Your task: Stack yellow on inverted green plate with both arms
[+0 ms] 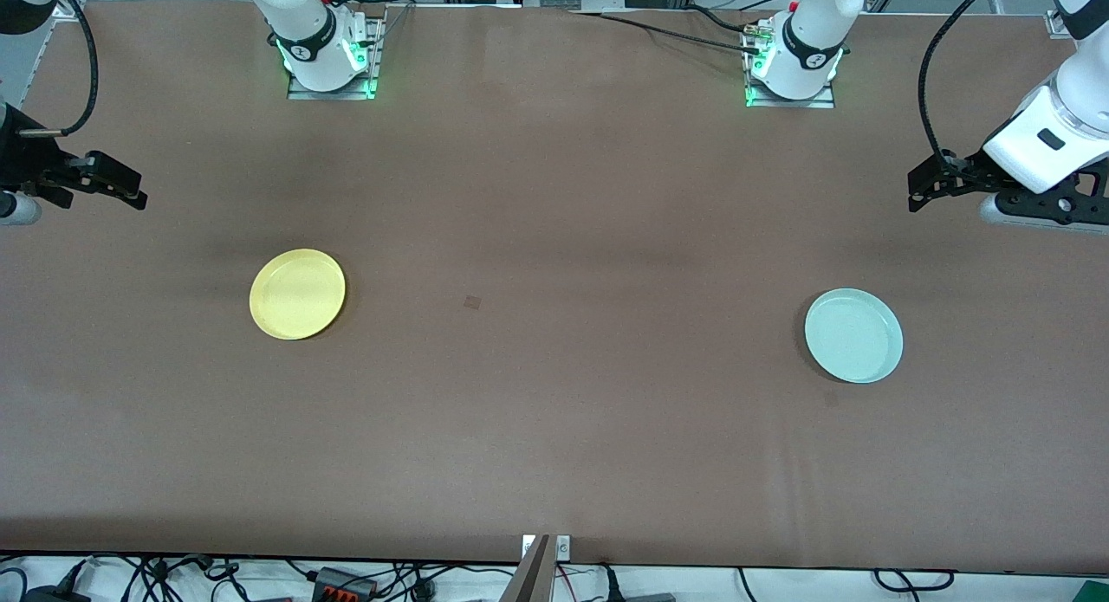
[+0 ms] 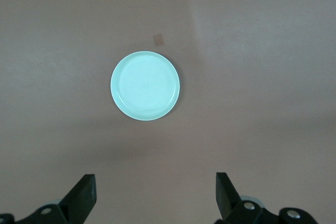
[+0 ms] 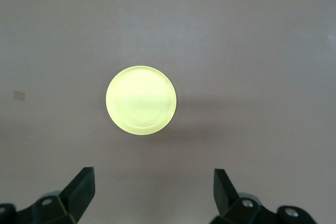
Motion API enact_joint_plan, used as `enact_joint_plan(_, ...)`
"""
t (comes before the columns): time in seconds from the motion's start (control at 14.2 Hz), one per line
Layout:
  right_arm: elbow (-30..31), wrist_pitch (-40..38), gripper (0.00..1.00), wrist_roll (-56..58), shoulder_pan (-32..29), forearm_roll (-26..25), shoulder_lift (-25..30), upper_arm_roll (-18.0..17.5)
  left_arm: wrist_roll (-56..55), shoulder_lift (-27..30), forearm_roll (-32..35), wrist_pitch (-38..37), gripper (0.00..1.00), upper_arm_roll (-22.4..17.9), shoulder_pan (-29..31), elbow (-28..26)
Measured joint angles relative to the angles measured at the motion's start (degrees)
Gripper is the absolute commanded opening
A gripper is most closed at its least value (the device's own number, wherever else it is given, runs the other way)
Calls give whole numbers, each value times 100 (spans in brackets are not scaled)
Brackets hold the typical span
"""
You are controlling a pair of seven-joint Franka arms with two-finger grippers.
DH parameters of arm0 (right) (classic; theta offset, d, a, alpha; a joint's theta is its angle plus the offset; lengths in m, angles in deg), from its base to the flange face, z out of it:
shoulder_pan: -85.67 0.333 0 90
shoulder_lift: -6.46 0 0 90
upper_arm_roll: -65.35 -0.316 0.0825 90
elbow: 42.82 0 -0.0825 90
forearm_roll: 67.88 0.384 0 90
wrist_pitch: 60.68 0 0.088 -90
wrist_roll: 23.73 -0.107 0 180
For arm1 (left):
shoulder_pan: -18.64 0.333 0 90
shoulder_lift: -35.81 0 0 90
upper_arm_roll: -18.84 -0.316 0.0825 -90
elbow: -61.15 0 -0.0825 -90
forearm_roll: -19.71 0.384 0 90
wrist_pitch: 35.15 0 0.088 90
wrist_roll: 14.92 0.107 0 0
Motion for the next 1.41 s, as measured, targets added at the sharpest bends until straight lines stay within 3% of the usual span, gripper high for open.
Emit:
enact_joint_plan(0.99,0,56,100,0,-2,0,-50,7,3,-141,0,-27,100,-1,1,-2)
enact_joint_plan(1.2,1,54,100,0,-2,0,-50,9,-1,-572,1,-15,100,-34,53,48)
enact_joint_plan(1.41,3,55,100,1,-2,-1,-51,11,15,-1450,1,73,100,-73,421,391)
